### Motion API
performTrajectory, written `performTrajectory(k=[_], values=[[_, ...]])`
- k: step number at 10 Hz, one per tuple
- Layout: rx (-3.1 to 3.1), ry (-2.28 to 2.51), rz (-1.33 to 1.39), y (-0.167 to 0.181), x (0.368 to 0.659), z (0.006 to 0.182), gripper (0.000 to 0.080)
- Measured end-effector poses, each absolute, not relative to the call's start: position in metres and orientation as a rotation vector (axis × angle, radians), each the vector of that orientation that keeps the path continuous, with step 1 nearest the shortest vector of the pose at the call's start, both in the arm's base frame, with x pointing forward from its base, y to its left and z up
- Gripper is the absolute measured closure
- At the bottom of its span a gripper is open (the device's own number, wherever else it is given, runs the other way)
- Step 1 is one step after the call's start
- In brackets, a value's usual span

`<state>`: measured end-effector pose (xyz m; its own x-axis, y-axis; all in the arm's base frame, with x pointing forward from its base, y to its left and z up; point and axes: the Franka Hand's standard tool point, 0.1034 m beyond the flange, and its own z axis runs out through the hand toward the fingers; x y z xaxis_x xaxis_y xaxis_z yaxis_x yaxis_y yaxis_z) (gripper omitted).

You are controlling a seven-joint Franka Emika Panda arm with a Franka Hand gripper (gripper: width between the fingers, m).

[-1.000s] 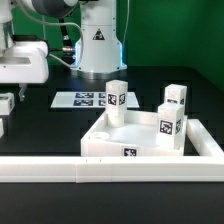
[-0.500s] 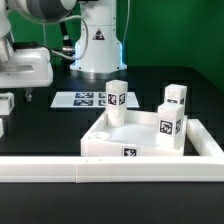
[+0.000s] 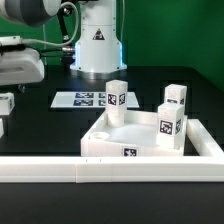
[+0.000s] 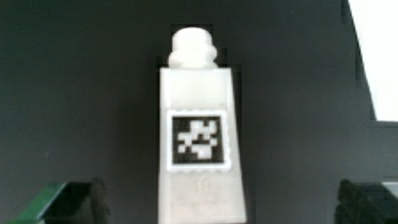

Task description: Assemble square table

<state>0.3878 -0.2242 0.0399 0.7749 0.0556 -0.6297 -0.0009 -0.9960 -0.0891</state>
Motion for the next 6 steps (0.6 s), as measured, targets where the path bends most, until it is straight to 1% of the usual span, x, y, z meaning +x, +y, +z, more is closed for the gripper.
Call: performTrajectory(k=[3,6], values=[[-2.885,-0.043,1.030,-0.225,0.386,0.039,0.0151],[-2.913,-0.023,1.071,-0.230,0.371,0.030,0.0151]])
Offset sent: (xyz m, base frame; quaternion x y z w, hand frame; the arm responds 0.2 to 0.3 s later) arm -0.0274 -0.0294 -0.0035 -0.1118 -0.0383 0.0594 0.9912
